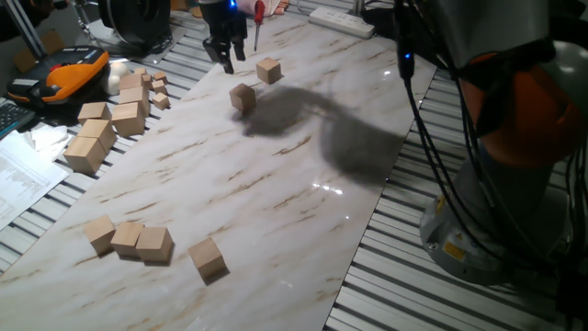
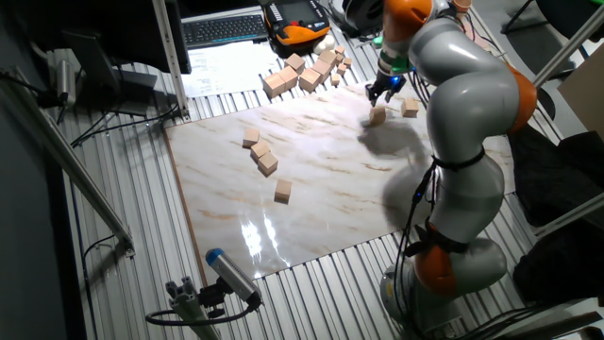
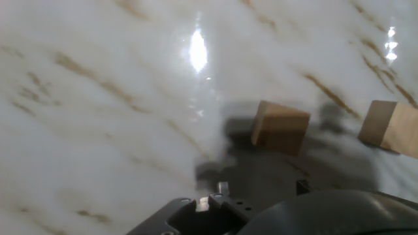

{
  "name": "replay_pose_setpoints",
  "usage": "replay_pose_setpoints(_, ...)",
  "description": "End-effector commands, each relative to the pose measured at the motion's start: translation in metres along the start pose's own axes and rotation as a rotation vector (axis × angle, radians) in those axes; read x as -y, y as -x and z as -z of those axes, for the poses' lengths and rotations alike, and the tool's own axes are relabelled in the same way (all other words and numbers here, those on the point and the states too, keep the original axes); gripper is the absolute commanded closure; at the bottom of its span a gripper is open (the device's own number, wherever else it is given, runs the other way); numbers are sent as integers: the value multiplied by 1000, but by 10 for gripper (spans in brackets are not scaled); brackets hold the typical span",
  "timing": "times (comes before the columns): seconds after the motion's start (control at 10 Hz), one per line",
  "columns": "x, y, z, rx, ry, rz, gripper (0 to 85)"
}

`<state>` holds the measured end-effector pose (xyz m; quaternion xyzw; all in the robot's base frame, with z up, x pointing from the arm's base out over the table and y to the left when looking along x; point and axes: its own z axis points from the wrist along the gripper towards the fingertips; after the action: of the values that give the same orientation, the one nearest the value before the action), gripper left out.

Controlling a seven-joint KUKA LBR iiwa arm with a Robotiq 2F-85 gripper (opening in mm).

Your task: Stack the blocks into a pyramid shape

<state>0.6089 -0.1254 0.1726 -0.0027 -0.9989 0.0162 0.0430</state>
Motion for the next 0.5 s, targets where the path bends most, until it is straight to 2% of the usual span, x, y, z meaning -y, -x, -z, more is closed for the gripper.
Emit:
replay_pose_setpoints(0.0, 35, 3, -9, 9, -20, -11, 340)
replay_pose_setpoints(0.2, 39, 8, -29, 29, -10, -29, 340)
replay_pose_setpoints(0.3, 39, 9, -34, 30, 2, -41, 340)
replay_pose_setpoints(0.4, 37, 10, -38, 23, -25, -52, 340)
